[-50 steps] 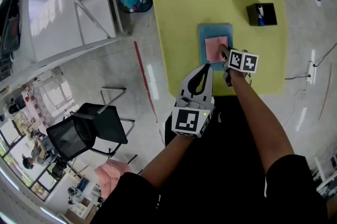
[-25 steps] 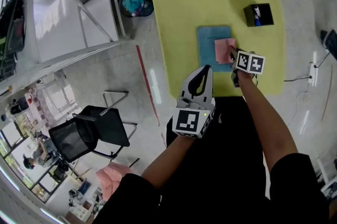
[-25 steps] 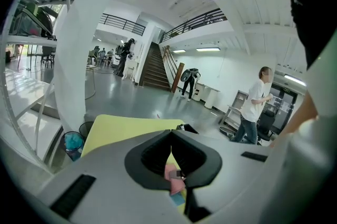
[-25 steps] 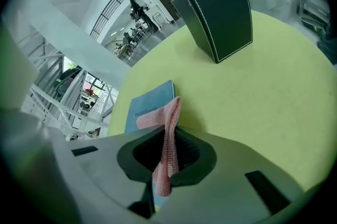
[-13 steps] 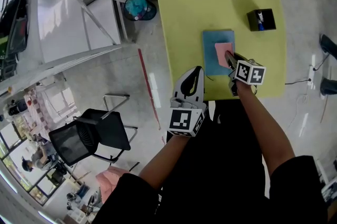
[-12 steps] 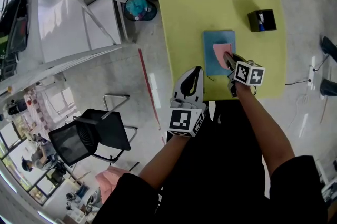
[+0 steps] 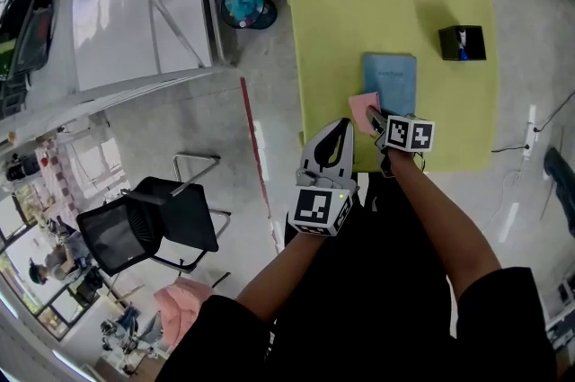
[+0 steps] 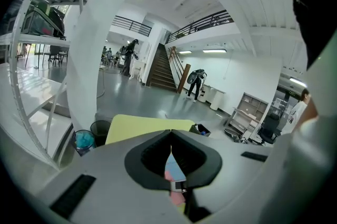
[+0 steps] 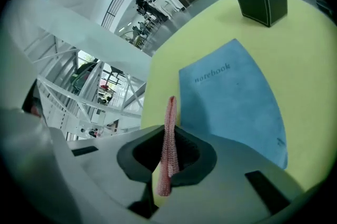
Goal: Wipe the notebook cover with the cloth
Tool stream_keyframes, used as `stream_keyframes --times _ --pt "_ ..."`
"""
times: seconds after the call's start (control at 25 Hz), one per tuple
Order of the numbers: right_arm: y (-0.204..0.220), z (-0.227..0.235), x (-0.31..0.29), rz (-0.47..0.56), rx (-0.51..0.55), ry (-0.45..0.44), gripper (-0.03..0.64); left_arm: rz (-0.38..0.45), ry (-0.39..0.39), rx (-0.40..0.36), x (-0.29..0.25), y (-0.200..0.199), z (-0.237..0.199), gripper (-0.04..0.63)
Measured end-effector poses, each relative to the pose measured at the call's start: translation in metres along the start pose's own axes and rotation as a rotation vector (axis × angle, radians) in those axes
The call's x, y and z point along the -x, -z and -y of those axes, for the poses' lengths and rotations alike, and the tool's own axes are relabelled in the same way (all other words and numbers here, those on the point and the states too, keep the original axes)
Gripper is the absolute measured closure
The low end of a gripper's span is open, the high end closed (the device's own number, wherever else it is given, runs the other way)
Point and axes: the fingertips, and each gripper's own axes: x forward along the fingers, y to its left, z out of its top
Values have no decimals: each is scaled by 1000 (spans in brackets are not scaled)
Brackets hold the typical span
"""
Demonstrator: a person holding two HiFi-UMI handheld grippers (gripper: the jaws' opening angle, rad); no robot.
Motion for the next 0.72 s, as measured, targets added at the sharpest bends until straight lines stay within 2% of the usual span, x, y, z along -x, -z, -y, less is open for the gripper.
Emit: stream_keyframes --times 0.12,0.28,0.72 --pt "13 16 -14 -20 -34 41 580 7 3 6 4 1 -3 580" --pt "17 30 -19 -31 -21 83 580 -15 3 2 8 10 -5 580" --pt "15 40 -14 -60 5 94 580 -23 21 -15 -3 6 7 580"
